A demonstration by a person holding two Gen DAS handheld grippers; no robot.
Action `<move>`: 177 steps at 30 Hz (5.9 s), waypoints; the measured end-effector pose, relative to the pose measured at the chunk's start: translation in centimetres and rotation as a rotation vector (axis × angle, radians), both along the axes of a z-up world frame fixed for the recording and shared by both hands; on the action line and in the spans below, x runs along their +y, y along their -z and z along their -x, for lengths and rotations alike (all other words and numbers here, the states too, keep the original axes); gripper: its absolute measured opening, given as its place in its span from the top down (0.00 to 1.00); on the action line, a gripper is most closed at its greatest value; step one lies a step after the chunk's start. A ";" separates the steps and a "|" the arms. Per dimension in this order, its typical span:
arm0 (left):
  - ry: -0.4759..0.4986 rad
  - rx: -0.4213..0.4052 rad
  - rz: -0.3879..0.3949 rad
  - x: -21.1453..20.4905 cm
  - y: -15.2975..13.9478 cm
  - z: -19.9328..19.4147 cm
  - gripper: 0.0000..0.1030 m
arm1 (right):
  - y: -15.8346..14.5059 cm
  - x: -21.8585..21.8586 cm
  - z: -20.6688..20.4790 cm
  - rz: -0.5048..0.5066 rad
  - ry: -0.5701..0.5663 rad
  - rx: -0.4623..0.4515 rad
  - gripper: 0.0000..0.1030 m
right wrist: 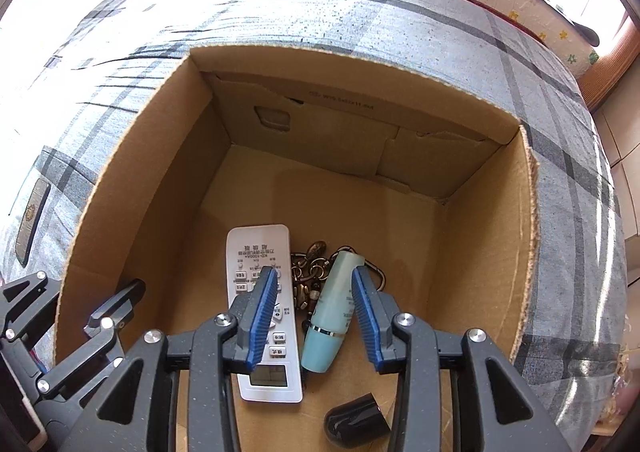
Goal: Organize rigid objects
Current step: 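Lower the lotion bottle beside the keychain and open the right tool, then withdraw the right tool from the box toward the white charger plugs, then grasp the small white charger plug with the right tool, then lift the small charger plug and carry it over the box with the right tool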
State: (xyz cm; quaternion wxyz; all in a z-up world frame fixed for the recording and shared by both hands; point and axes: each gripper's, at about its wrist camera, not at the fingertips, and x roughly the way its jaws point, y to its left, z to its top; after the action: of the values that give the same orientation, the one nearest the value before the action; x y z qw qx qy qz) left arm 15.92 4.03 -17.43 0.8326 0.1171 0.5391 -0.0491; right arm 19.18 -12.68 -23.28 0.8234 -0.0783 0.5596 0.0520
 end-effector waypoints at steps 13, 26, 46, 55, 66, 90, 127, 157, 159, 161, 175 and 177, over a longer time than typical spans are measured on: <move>0.000 0.000 -0.007 -0.2 0.0 0.0 0.86 | -3.3 -0.4 1.8 -0.005 0.009 -0.069 0.52; 0.000 0.001 -0.019 -0.6 0.1 -0.1 0.86 | -7.2 -4.0 3.9 -0.014 0.053 -0.160 0.17; -0.001 0.003 -0.022 -0.6 -0.1 -0.1 0.86 | -10.3 -10.5 7.3 0.005 0.136 -0.234 0.00; -0.002 0.002 -0.022 -0.6 -0.1 -0.1 0.86 | -9.4 -13.5 8.7 0.008 0.172 -0.217 0.00; -0.003 0.002 -0.023 -0.5 -0.1 -0.1 0.86 | -4.3 -17.3 10.2 0.004 0.235 -0.133 0.00; -0.001 0.000 -0.028 -0.7 0.0 -0.1 0.86 | 3.8 -18.7 11.4 -0.046 0.258 0.018 0.21; 0.001 -0.005 -0.025 -0.8 -0.1 0.1 0.86 | -3.3 -15.0 10.5 -0.039 0.170 -0.055 0.66; -0.001 -0.008 -0.004 0.0 -0.1 0.3 0.86 | -8.1 -5.5 5.4 -0.071 -0.009 -0.134 0.66; -0.001 -0.007 -0.003 0.0 -0.1 0.3 0.86 | -7.7 -5.0 4.9 -0.071 -0.018 -0.128 0.66; -0.001 -0.006 -0.003 0.0 -0.1 0.3 0.86 | -7.2 -4.4 4.4 -0.068 -0.027 -0.121 0.66; 0.000 -0.007 0.006 0.5 0.1 0.3 0.86 | -2.3 -2.1 1.3 -0.038 -0.034 -0.034 0.66; 0.001 -0.008 0.004 0.4 0.1 0.4 0.86 | -1.7 -2.0 1.0 -0.031 -0.032 -0.023 0.66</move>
State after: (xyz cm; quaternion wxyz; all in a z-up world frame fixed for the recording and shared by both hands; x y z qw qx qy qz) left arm 15.54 4.43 -17.51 0.8350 0.1158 0.5355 -0.0502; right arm 18.19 -14.69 -21.57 0.8300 -0.0750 0.5479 0.0730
